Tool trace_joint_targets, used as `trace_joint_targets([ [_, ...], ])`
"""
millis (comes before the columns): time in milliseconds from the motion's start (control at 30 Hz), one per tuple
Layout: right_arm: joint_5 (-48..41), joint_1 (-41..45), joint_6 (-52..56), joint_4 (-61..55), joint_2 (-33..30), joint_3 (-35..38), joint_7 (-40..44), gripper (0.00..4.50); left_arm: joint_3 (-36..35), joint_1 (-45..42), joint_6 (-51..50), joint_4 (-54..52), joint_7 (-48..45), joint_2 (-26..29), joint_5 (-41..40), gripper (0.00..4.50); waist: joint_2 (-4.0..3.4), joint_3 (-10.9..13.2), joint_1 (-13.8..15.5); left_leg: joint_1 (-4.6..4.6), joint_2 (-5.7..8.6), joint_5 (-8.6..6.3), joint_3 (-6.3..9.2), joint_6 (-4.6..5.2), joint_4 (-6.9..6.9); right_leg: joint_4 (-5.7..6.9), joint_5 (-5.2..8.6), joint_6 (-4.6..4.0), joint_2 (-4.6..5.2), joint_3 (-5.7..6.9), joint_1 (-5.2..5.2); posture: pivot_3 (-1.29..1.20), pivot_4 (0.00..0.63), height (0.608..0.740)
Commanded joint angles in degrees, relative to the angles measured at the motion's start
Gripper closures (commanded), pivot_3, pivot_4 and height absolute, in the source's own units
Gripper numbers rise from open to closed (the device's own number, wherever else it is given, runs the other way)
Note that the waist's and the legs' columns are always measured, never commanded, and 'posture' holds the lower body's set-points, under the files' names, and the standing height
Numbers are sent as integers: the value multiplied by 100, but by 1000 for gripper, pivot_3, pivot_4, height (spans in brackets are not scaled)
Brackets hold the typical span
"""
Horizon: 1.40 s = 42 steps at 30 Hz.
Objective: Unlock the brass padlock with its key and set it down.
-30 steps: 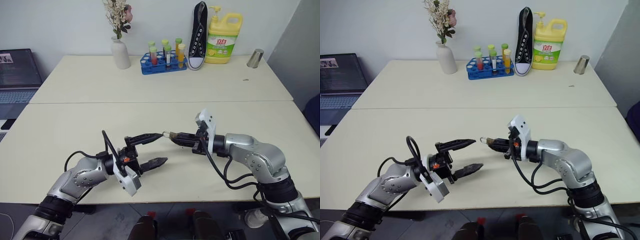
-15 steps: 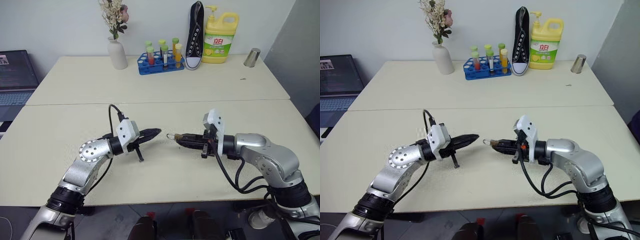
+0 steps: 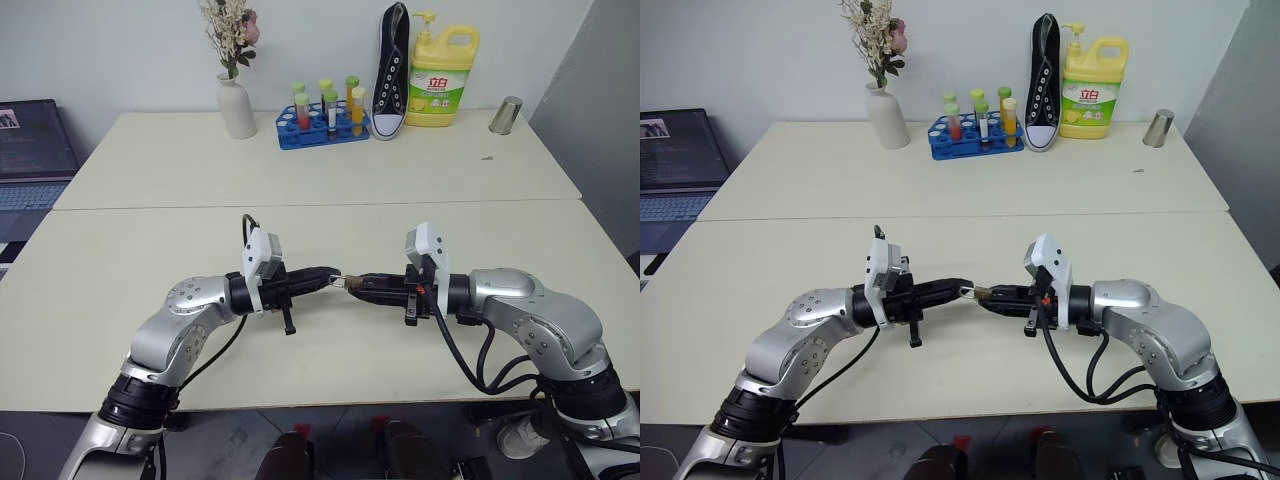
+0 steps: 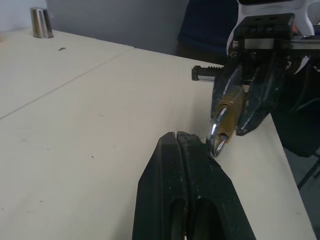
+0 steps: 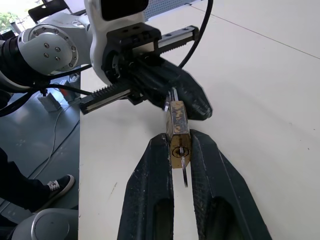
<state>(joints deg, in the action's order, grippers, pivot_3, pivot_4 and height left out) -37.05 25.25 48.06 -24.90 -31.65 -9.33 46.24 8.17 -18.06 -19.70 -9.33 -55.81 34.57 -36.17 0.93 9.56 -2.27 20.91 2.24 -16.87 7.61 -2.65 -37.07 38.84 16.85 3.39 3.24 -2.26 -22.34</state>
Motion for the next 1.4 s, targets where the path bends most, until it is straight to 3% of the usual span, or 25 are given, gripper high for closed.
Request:
trace_joint_targets([
  [33,-7,33,-125,-126,-39,49,89,4376,-188,41,-144,-369,-6,-39,-82,4500,0,0,7,0,0,0,0,0,0,0,0,0,0,0,0,0,150,740],
  [600,119,17,-193,-33,-40,-8,110,4376,-603,340,-1450,-1310,143,-131,-860,4500,0,0,40,0,-1,0,-2,0,0,-3,0,0,3,-2,1,0,150,740],
  [733,182,10,-211,-12,-32,-28,134,4376,-701,416,-1862,-1443,8,93,-1185,4500,0,0,36,0,-1,0,-2,0,1,-3,0,0,3,-1,1,0,150,740],
  [1400,134,-32,-149,-85,-23,-22,140,4376,-802,107,-1559,-984,303,-389,-763,4500,0,0,45,1,0,0,-2,-1,1,-10,0,0,3,-1,3,0,150,740],
])
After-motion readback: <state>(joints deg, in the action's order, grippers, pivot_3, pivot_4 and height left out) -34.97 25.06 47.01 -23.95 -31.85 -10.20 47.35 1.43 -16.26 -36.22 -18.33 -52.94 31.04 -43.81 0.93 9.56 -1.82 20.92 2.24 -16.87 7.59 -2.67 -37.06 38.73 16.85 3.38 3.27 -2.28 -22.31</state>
